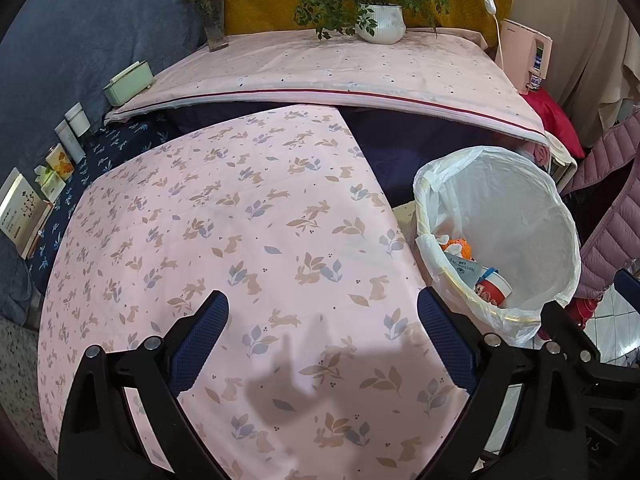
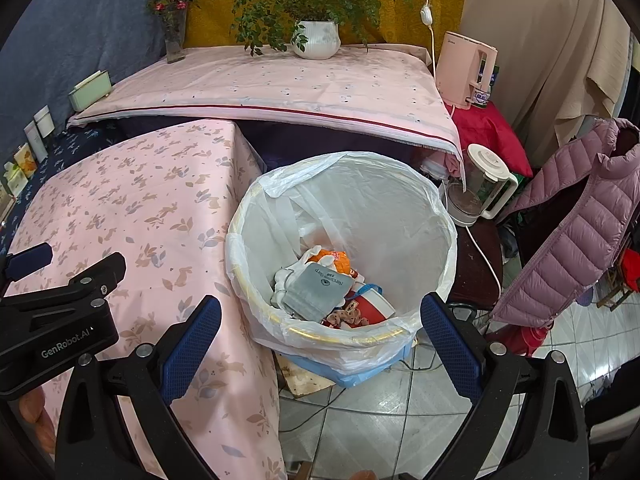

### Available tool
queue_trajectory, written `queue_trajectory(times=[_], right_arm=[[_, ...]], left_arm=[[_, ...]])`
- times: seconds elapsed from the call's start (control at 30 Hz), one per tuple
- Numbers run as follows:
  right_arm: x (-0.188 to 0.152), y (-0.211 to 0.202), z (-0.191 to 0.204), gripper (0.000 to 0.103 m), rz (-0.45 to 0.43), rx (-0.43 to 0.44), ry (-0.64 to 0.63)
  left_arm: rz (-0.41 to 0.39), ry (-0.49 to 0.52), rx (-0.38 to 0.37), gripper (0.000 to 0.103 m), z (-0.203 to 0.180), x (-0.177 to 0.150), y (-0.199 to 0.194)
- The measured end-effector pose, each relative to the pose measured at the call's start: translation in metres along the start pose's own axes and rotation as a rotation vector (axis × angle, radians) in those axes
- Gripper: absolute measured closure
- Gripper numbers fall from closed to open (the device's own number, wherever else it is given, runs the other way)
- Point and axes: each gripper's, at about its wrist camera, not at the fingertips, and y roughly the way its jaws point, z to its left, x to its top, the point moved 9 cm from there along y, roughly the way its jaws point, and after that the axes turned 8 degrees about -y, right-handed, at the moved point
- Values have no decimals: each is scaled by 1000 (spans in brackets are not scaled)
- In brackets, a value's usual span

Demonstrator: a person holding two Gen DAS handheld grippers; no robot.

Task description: Collect trash

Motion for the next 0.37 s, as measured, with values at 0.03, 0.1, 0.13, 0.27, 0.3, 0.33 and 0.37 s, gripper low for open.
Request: queue_trajectory(times=[0.03,0.1,0.13,0.27,0.3,0.33,0.37], right_arm=[[0,0,0,7,0,0,0],[0,0,0,7,0,0,0],[0,0,0,7,0,0,1],[0,0,0,7,0,0,1],[0,0,0,7,1,1,1],[0,0,0,7,1,0,0],[0,0,0,7,1,-1,0]], left_arm=[[1,0,0,12,0,0,0],[2,1,1,12,0,0,1],[2,0,-1,12,0,0,0],[5,2,-6,12,-1,-2,1],[7,4,-8,12,-1,-2,1],[8,5,-10,12,-2,-3,1],[10,6,-11,12,-2,-3,1]])
